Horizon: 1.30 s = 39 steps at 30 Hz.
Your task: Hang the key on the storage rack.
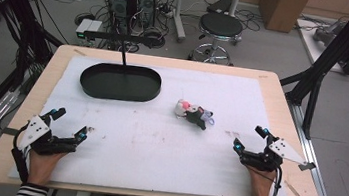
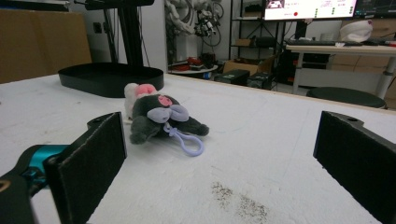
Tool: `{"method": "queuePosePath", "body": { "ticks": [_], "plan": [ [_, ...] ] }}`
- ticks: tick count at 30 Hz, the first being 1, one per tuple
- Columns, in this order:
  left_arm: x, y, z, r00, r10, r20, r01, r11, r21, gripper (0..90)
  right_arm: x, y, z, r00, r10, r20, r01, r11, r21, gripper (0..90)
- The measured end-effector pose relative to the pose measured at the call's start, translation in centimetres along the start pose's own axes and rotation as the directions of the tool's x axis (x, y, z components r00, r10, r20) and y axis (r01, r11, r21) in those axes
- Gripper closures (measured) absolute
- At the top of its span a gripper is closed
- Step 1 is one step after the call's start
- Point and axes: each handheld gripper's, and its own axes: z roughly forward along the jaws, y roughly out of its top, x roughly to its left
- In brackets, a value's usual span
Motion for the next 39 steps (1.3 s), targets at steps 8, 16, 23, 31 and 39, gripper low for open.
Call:
{"method": "queuePosePath", "body": {
  "ticks": [8,16,23,31,39],
  "plan": [
    [0.2,0.0,-0.1,0.9998,-0.015,-0.008,0.015,0.9999,-0.007,1.7,0.1,0.0,0.0,1.0000,0.003,-0.002,-0.003,1.000,0.004,1.5],
    [0.2,0.0,0.0,0.9996,-0.027,-0.011,0.027,0.9996,-0.001,1.7,0.2,0.0,0.1,0.9999,-0.013,-0.003,0.013,1.000,0.005,1.5],
    [0.3,0.0,-0.1,0.9994,-0.033,-0.013,0.033,0.9994,-0.008,1.7,0.1,0.0,0.1,0.9999,-0.016,-0.005,0.016,1.000,0.001,1.5],
    [0.3,0.0,-0.1,0.9993,-0.035,-0.012,0.035,0.9994,-0.006,1.7,-0.1,1.8,0.5,0.9994,-0.024,-0.024,0.025,0.999,0.039,1.5],
    [0.3,0.0,0.0,0.9993,-0.036,-0.013,0.036,0.9994,-0.003,1.7,-0.9,6.4,2.4,0.9940,-0.069,-0.085,0.077,0.991,0.106,1.5]
  ]
}}
